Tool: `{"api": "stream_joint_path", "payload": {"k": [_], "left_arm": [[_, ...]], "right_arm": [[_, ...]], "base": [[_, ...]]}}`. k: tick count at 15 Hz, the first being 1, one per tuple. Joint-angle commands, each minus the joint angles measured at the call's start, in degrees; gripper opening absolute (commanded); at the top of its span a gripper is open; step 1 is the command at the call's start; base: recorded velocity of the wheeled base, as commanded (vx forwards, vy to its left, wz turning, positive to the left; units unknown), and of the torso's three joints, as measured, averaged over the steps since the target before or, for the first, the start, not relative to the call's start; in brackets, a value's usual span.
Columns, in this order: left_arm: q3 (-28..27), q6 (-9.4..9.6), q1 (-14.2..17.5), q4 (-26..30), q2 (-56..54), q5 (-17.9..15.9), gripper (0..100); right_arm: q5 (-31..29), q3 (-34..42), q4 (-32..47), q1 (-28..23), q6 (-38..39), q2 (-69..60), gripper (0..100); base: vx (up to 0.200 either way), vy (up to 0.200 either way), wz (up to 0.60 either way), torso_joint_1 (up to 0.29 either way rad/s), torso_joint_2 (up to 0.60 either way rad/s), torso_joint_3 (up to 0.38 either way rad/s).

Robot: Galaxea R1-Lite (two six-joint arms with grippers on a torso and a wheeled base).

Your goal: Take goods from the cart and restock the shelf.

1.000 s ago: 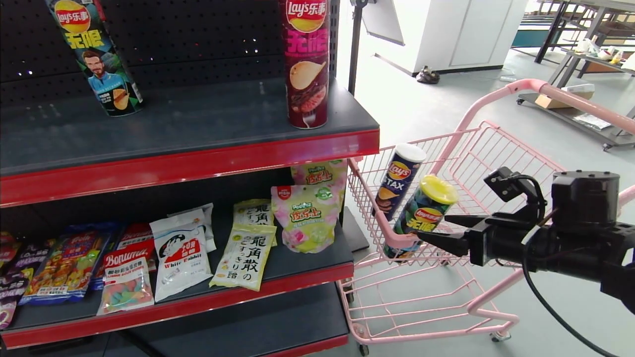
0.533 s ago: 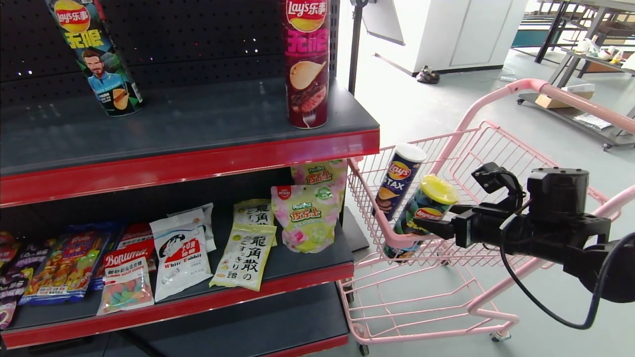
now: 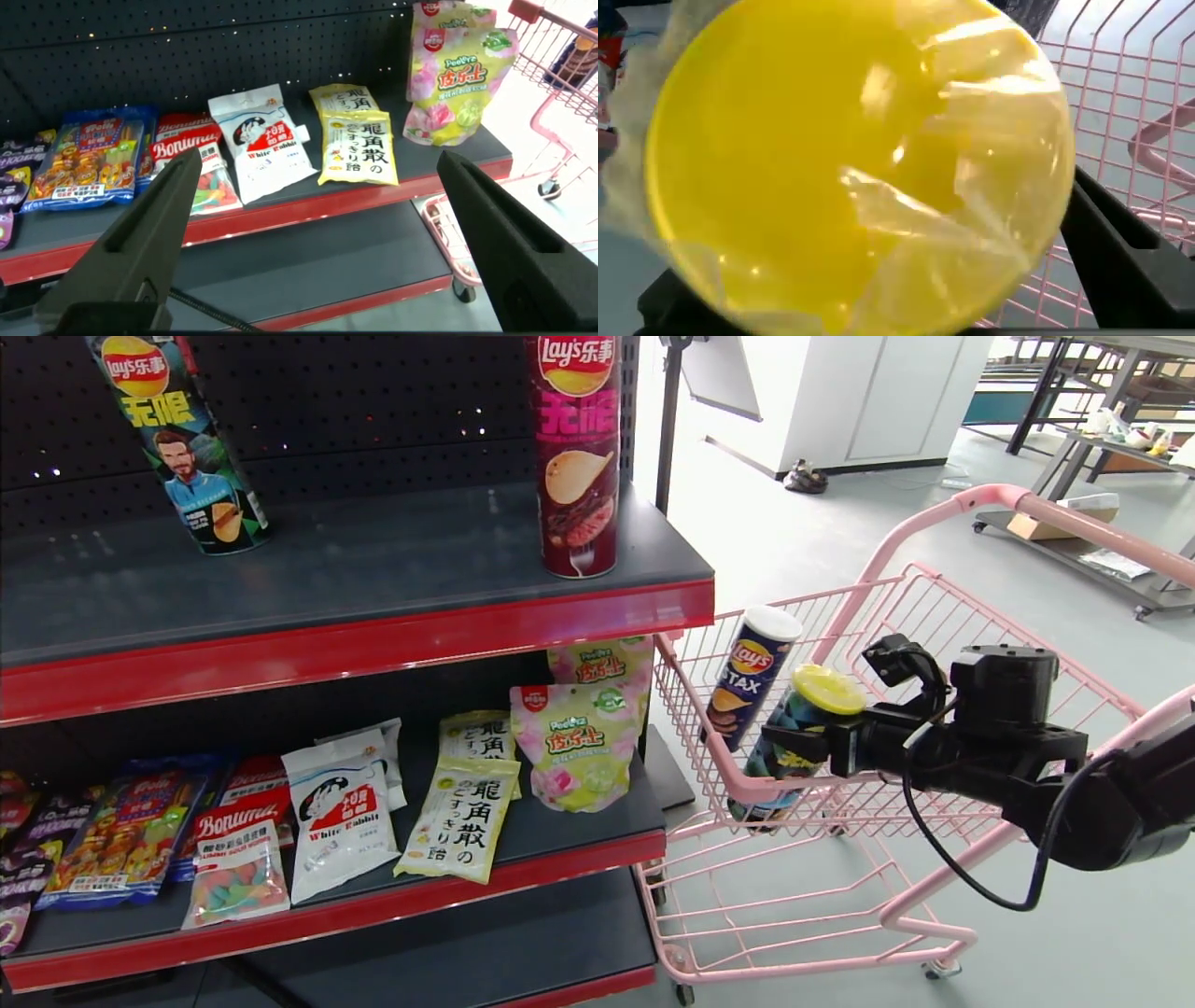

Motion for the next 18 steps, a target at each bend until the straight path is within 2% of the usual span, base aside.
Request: {"api": "stream_joint_path", "payload": {"k": [1,2,3,10,16,17,18], "left_arm": [[0.0,0.04,0.0,0.0,0.0,0.0,100],[0.0,0.04,0.0,0.0,0.0,0.0,100],[0.0,0.04,0.0,0.0,0.0,0.0,100],[0.0,0.04,0.0,0.0,0.0,0.0,100],[0.0,0.04,0.0,0.0,0.0,0.0,100],[0.0,-0.05,0.0,0.0,0.0,0.0,100],[0.0,-0.05,0.0,0.0,0.0,0.0,100]], "right_arm": [[0.0,-2.0,0.0,0.3,0.4,1.6,100],[-0.2,-2.6,0.0,0.7,1.3,1.6,100],[-0.2,-2.6,0.0,0.7,1.3,1.6,0],[-0.6,-1.7,-0.1,0.2,1.5,0.6,0],[-0.9,-7.1,0.9,-0.1,1.6,-12.0,0],[-0.9,-8.7,1.9,-0.1,1.6,-13.7,0],[-0.9,-10.6,7.1,-0.1,1.6,-18.3,0]], "base": [[0.0,0.0,0.0,0.0,0.0,0.0],[0.0,0.0,0.0,0.0,0.0,0.0],[0.0,0.0,0.0,0.0,0.0,0.0],[0.0,0.0,0.0,0.0,0.0,0.0],[0.0,0.0,0.0,0.0,0.0,0.0],[0.0,0.0,0.0,0.0,0.0,0.0],[0.0,0.0,0.0,0.0,0.0,0.0]]}}
